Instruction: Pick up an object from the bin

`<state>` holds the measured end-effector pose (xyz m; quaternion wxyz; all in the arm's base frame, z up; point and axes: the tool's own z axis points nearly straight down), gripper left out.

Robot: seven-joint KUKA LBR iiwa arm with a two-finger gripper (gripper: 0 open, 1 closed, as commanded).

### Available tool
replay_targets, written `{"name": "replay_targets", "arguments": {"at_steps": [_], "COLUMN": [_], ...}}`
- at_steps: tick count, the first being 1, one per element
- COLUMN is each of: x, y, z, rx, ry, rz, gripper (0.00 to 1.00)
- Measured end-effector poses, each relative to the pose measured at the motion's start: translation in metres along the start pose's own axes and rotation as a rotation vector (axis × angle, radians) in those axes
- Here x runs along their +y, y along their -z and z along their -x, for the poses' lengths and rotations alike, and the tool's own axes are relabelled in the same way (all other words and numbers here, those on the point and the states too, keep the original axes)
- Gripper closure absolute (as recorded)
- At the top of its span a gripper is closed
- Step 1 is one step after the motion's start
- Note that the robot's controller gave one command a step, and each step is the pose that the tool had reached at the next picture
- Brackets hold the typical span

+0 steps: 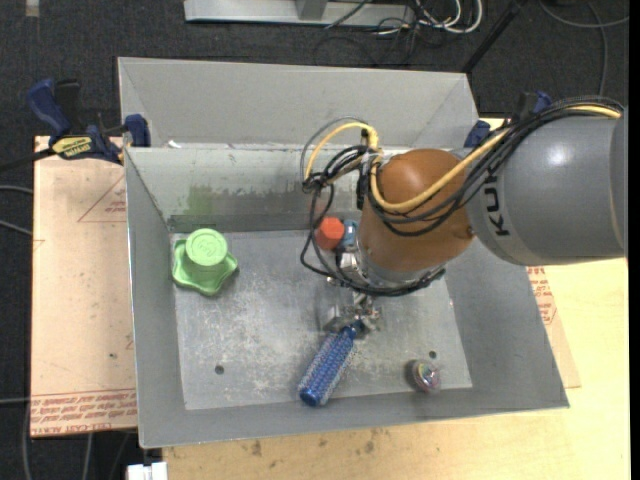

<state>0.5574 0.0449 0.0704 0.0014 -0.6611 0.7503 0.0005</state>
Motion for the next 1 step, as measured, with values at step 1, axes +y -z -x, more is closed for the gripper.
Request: {"name": "replay_targets", "arguments": {"at_steps": [1], "x": [-0.0249], "y": [0.1049], "z": [-0.0062], "rx": [-0.001], "ry": [0.002], "rz": [-0.009], "gripper": [1.0]}}
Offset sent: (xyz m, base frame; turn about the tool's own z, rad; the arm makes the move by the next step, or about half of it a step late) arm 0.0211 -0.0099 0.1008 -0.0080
